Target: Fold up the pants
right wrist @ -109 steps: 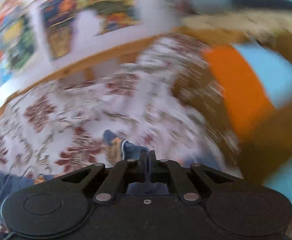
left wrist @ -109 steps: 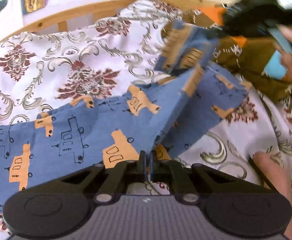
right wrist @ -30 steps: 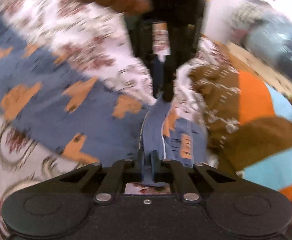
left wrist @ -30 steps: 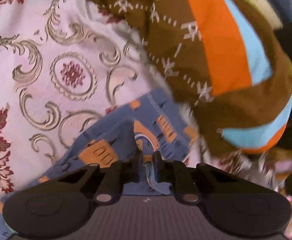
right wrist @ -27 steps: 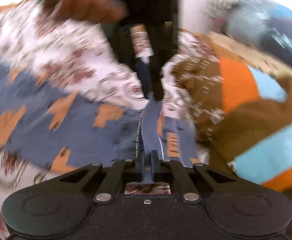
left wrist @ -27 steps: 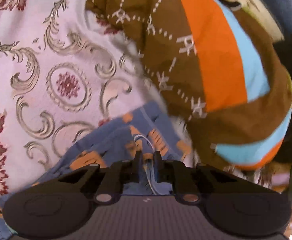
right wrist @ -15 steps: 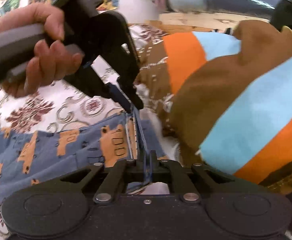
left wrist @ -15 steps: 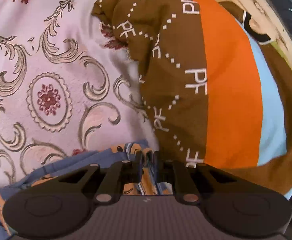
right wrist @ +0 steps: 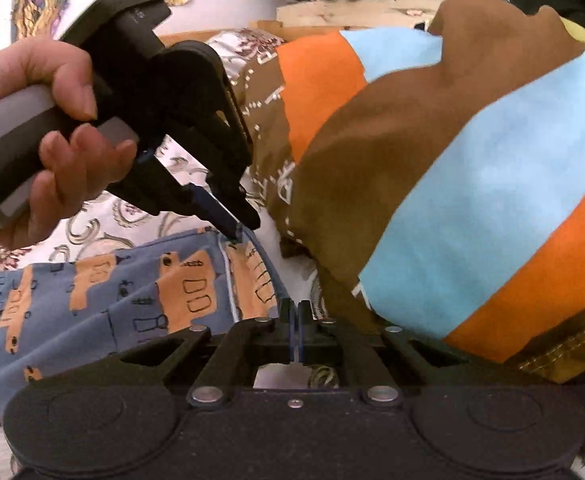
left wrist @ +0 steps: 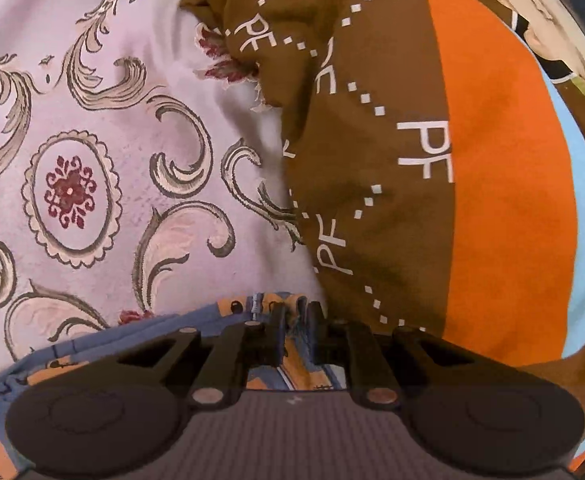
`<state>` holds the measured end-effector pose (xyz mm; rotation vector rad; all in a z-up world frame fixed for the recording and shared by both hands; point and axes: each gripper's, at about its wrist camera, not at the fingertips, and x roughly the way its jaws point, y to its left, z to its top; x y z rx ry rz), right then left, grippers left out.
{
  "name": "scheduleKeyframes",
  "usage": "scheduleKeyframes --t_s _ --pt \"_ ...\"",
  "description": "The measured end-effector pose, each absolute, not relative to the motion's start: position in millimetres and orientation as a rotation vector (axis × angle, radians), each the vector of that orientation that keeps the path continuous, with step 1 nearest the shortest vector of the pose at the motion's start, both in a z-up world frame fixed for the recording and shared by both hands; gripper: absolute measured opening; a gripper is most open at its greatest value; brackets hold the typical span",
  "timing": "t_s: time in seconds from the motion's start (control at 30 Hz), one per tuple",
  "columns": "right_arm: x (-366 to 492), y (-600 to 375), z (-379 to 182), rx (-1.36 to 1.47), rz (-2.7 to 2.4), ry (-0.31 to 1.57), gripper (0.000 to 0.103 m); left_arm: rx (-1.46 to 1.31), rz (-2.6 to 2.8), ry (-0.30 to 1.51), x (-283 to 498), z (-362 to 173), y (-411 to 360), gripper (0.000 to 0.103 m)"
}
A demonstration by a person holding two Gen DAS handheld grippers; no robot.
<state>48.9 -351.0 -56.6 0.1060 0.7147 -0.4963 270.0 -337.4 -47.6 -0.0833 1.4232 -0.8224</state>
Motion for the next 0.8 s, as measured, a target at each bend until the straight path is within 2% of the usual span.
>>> scheduleKeyframes --t_s 0.03,0.07,0.1,0.13,0.17,0.2,0.23,0.27,0.3,0.37,0.43,0.47,0.63,0.8 --pt "50.1 -351.1 -57.4 0.104 -0.504 0.723 0.003 -0.090 -0.829 1.427 270.2 -48.5 -337.9 0.014" --pt "50.6 -351.5 -58.0 0.102 -0.515 0.733 0.012 -0.097 -0.834 1.430 270.3 -48.6 -337.2 0.020" --pt "50.4 -351.3 -58.0 0.094 -0.528 0.734 0.016 -0.107 -0.840 1.434 270.4 -48.1 -336.4 0.032" --pt "50.4 -350.4 -57.1 0.084 -0.537 0.733 0.020 -0.125 -0.851 1.445 271.2 -47.1 -336.2 0.040" --pt "50.3 -349.5 -56.3 0.079 -0.536 0.732 0.028 -0.144 -0.860 1.455 272.6 -45.6 -335.9 0.052" --pt "50.0 -348.0 -55.8 0.074 -0.532 0.733 0.033 -0.150 -0.853 1.456 273.3 -42.8 -335.3 0.058" --pt "49.6 -345.5 -55.1 0.065 -0.524 0.731 0.045 -0.136 -0.836 1.453 273.1 -39.3 -334.5 0.063" --pt "48.9 -343.0 -54.9 0.060 -0.513 0.729 0.059 -0.109 -0.821 1.443 272.2 -35.4 -333.2 0.076" --pt "49.1 -340.7 -54.3 0.057 -0.498 0.727 0.065 -0.092 -0.814 1.429 271.6 -32.0 -330.6 0.086" --pt "46.5 -337.6 -51.5 0.057 -0.473 0.712 0.089 -0.085 -0.816 1.393 269.9 -23.5 -318.2 0.098" --pt "44.2 -334.6 -47.8 0.047 -0.477 0.687 0.099 -0.093 -0.808 1.379 268.4 -19.3 -304.3 0.102" --pt "43.3 -333.3 -45.9 0.041 -0.485 0.679 0.100 -0.098 -0.794 1.376 268.3 -17.7 -296.8 0.102" --pt "35.5 -338.4 -37.8 0.128 -0.477 0.663 0.102 -0.150 -0.738 1.339 266.7 -2.9 -251.7 0.103" --pt "23.7 -330.0 -31.4 0.203 -0.397 0.640 0.102 -0.138 -0.753 1.229 255.4 21.1 -198.7 0.103"
